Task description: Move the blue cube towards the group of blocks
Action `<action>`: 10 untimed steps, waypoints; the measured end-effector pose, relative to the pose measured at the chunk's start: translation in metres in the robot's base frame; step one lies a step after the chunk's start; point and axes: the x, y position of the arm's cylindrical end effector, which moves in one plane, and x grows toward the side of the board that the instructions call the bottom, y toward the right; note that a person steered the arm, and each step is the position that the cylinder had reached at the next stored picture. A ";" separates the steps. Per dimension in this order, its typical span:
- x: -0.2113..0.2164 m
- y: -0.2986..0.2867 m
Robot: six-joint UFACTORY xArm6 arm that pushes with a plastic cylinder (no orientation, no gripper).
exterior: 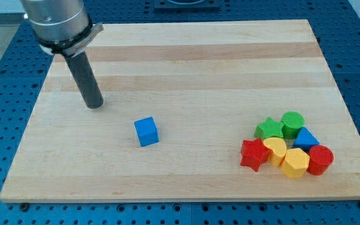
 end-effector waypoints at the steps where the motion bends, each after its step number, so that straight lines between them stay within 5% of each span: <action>1: 0.027 0.001; 4: 0.040 0.112; 8: 0.102 0.064; 10: 0.092 0.107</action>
